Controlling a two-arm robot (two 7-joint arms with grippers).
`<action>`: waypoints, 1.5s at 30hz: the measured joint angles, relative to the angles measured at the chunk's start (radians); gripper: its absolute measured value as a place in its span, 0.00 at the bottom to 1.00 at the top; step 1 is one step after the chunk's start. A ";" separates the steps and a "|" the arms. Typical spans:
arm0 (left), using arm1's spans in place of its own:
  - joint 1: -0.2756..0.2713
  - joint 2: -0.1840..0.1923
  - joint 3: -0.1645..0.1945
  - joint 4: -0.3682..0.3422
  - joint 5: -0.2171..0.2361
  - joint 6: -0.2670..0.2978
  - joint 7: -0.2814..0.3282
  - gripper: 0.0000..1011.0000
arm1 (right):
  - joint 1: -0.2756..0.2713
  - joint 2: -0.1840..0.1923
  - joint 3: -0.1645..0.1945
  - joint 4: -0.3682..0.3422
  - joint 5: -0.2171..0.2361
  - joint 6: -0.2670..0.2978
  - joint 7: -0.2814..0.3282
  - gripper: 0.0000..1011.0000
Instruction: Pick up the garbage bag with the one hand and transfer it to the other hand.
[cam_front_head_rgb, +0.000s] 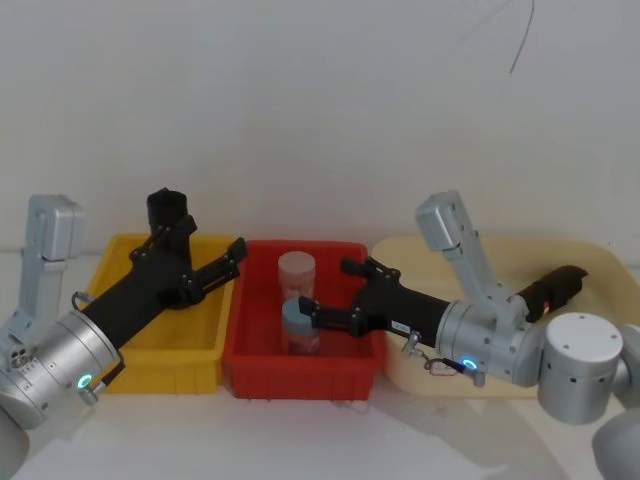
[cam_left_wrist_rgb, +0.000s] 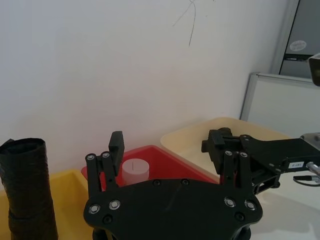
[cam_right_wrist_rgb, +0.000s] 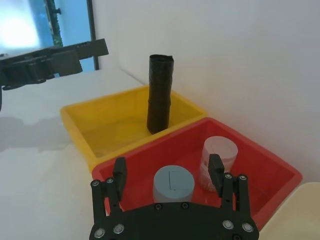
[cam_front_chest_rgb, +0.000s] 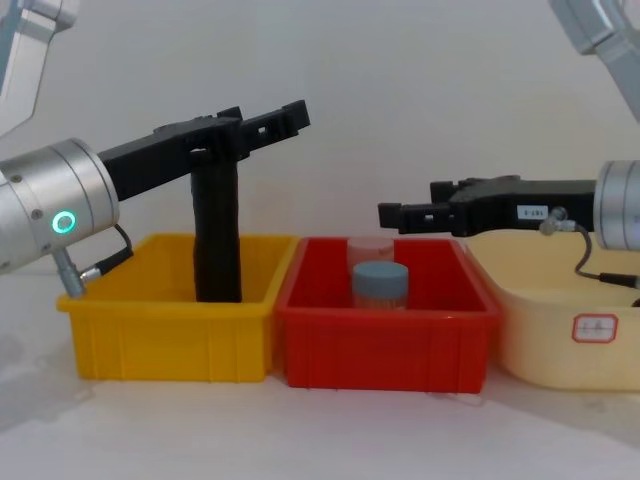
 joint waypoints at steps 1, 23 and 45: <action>0.000 0.000 0.000 -0.001 0.000 0.000 0.000 0.99 | 0.009 0.000 -0.005 0.012 0.000 0.001 0.006 0.99; 0.003 0.003 0.002 -0.004 0.002 0.002 0.004 0.99 | 0.099 -0.023 -0.063 0.185 0.003 -0.024 0.070 0.99; 0.004 0.004 0.002 -0.004 0.001 0.002 0.004 0.99 | 0.178 -0.061 -0.094 0.351 0.009 -0.081 0.091 0.99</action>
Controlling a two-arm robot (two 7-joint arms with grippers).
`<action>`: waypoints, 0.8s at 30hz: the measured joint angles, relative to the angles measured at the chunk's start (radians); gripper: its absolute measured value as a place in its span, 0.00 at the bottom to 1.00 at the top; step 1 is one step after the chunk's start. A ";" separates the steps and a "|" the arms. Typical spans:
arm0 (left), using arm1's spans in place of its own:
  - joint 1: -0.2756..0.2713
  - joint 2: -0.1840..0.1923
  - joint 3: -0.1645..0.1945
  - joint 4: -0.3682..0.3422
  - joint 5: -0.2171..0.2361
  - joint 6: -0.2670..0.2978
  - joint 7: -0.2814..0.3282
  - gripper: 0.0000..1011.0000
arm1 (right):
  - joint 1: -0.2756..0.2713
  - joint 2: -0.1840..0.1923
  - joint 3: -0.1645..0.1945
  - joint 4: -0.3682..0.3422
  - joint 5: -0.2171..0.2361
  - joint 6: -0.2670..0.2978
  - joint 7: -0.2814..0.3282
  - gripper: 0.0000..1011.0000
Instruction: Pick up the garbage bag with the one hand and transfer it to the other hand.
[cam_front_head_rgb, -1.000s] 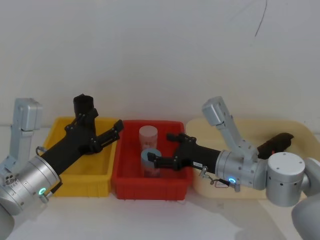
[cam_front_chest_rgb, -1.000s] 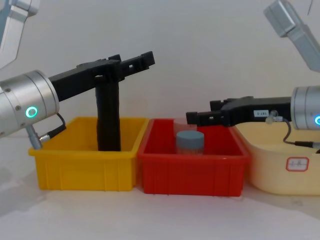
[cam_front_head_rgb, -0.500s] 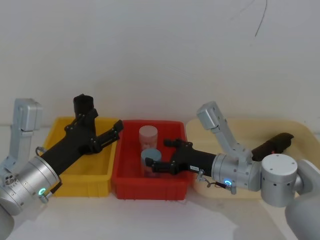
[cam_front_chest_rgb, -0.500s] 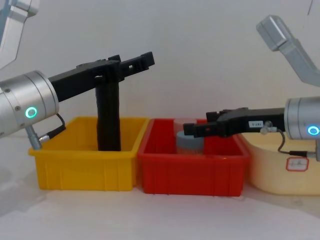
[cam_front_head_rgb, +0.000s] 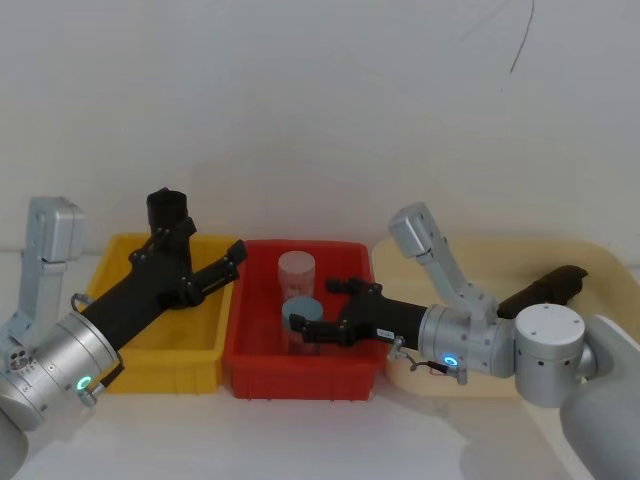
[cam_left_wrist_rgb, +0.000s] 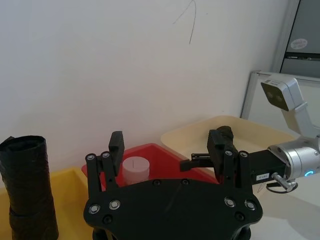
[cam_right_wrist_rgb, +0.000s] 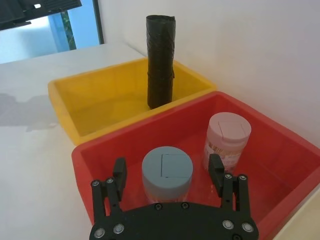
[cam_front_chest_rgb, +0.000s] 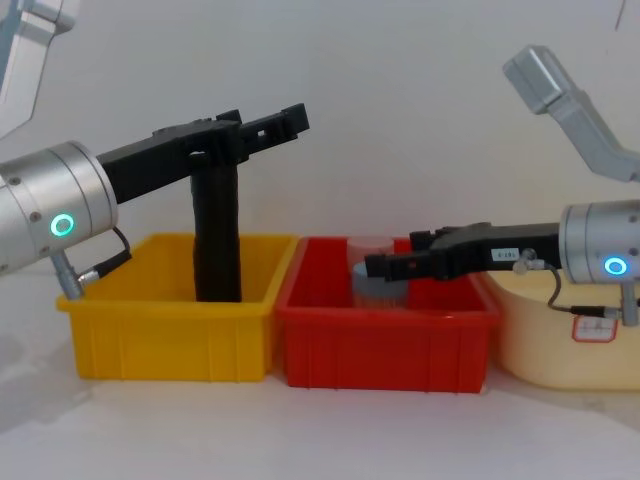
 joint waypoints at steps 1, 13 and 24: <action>0.000 0.000 0.000 0.000 0.000 0.000 0.000 0.99 | 0.005 -0.004 -0.002 0.011 0.000 -0.004 0.001 0.99; 0.000 0.000 0.000 0.000 0.000 0.000 0.000 0.99 | 0.041 -0.026 -0.019 0.088 0.001 -0.021 0.005 0.99; 0.000 0.000 0.000 0.000 0.000 0.000 0.000 0.99 | 0.068 -0.041 -0.036 0.142 -0.003 -0.029 0.011 0.99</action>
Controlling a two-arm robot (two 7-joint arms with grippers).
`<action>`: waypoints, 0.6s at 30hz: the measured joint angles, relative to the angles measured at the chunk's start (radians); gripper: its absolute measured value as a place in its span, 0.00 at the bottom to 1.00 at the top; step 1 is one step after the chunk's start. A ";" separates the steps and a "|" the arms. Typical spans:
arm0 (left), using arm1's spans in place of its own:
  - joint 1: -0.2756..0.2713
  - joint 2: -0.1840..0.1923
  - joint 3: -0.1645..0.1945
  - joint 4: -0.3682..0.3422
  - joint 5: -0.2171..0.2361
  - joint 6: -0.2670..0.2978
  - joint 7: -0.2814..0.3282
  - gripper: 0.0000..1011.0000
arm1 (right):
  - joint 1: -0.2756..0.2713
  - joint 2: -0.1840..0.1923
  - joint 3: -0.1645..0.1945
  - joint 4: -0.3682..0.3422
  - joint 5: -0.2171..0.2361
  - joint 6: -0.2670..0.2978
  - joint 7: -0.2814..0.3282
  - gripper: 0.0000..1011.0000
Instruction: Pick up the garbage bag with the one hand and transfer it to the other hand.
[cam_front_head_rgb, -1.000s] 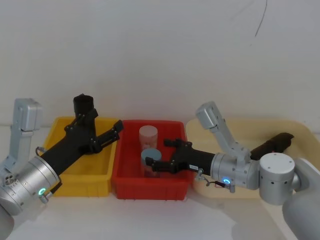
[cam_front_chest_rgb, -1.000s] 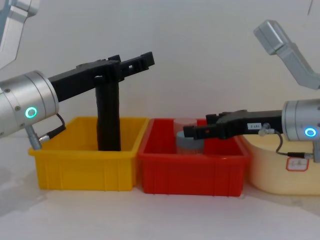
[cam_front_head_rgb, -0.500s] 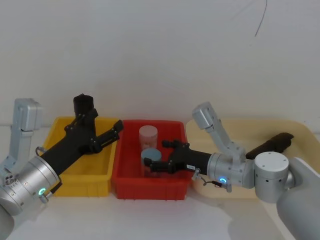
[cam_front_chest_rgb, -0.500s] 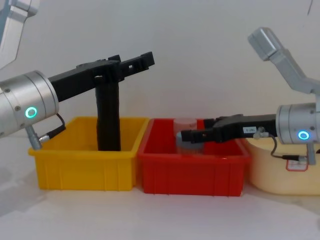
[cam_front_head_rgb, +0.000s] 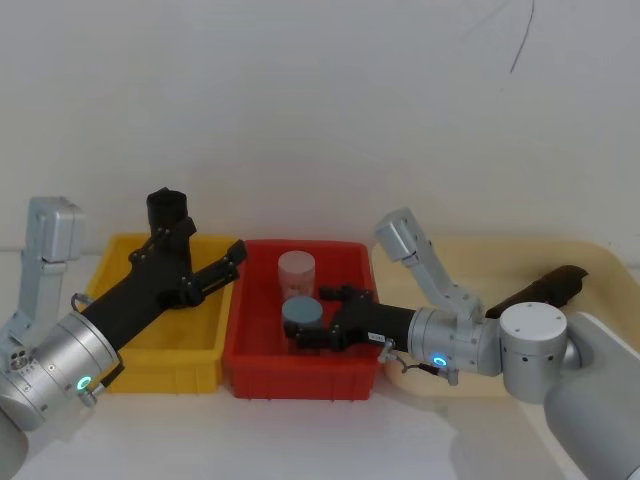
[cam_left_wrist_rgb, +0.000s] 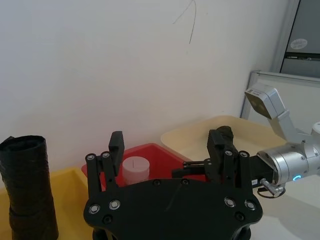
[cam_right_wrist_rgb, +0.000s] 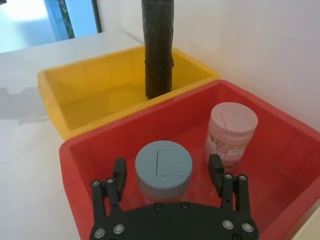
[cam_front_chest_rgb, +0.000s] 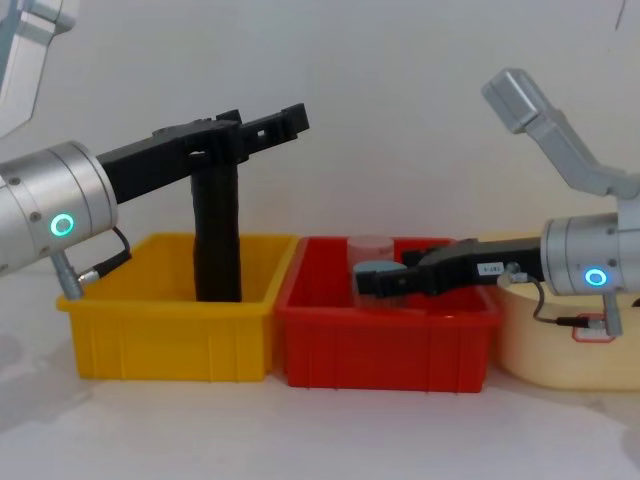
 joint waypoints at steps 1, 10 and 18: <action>0.000 0.000 0.000 0.000 0.000 0.000 0.000 0.99 | 0.002 -0.001 -0.001 0.003 -0.001 0.000 0.000 0.99; 0.000 0.000 0.000 0.000 0.000 0.000 0.000 0.99 | 0.013 -0.004 -0.010 0.020 -0.011 0.000 0.006 0.86; 0.000 0.000 0.000 0.000 0.000 0.000 0.000 0.99 | 0.012 0.003 -0.014 0.007 -0.013 0.010 0.004 0.65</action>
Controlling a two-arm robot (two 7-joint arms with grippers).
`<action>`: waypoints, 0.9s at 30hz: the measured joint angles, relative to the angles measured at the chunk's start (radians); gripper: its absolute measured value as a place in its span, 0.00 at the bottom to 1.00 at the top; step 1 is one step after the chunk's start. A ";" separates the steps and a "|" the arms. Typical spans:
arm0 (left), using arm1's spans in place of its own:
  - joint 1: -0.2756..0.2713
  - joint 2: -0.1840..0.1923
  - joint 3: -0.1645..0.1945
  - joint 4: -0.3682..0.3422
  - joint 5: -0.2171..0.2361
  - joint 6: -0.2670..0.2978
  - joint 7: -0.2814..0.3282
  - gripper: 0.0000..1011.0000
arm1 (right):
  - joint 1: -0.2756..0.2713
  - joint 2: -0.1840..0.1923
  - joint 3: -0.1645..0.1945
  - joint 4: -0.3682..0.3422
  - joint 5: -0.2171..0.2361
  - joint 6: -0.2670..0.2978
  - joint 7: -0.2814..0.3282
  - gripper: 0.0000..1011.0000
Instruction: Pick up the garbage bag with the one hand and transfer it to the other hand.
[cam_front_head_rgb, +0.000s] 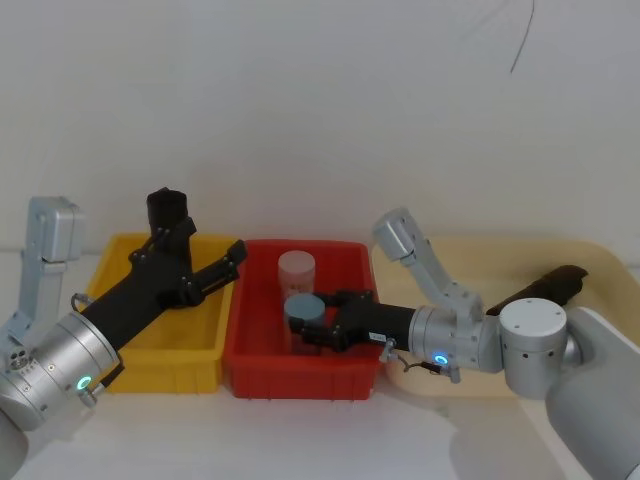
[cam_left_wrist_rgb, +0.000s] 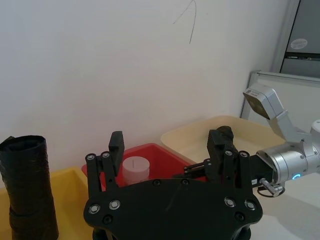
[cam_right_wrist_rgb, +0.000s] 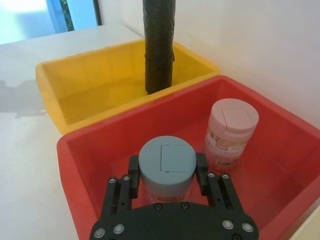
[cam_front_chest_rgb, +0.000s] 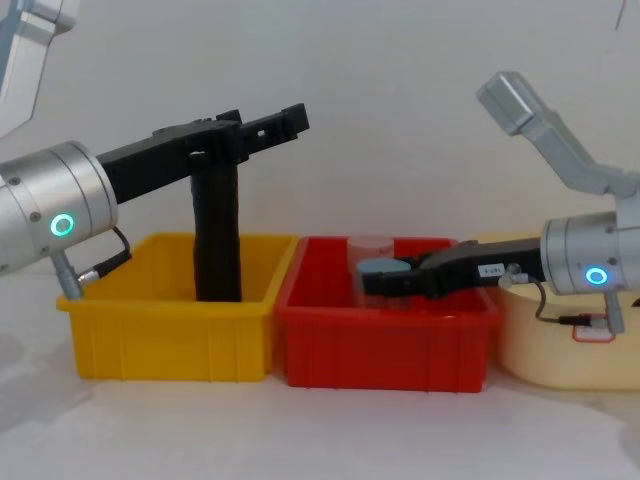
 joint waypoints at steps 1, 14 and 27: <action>0.000 0.000 0.000 0.000 0.000 0.000 0.000 0.99 | -0.001 0.001 0.000 -0.003 0.000 0.001 -0.001 0.64; 0.000 0.000 0.000 0.000 0.000 0.000 0.000 0.99 | -0.040 0.045 0.029 -0.149 0.023 0.006 -0.039 0.64; 0.000 0.000 0.000 0.000 0.000 0.000 0.000 0.99 | -0.117 0.133 0.112 -0.377 0.055 -0.002 -0.142 0.64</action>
